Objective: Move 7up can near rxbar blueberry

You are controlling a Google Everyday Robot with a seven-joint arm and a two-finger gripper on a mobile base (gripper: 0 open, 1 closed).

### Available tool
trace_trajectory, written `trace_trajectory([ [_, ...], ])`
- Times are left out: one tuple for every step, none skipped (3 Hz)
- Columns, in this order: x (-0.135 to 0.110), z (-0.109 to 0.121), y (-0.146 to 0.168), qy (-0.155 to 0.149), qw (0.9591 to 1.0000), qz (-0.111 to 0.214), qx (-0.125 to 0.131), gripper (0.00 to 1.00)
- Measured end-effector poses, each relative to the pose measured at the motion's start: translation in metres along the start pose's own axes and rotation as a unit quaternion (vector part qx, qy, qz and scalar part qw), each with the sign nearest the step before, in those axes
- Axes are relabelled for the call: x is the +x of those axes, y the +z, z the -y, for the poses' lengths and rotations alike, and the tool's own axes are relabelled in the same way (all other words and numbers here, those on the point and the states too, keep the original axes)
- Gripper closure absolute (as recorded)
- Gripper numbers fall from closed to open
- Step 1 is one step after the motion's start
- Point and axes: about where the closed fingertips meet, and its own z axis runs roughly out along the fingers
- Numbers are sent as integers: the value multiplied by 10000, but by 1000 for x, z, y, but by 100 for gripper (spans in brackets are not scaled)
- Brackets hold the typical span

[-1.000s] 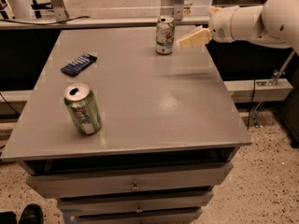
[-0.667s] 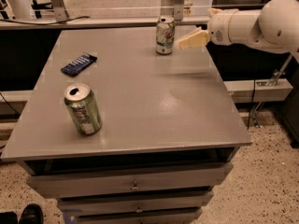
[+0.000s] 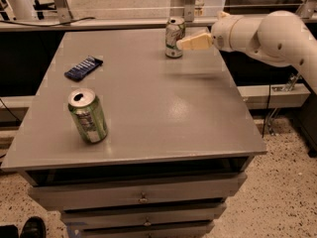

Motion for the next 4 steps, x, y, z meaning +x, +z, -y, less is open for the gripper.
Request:
trace_trajectory([
  [11, 7, 22, 194, 9998, 84, 18, 0],
  [18, 12, 47, 344, 9992, 179, -115, 0],
  [22, 14, 68, 475, 9982, 259, -260, 0],
  [24, 5, 83, 665, 9962, 299, -475, 18],
])
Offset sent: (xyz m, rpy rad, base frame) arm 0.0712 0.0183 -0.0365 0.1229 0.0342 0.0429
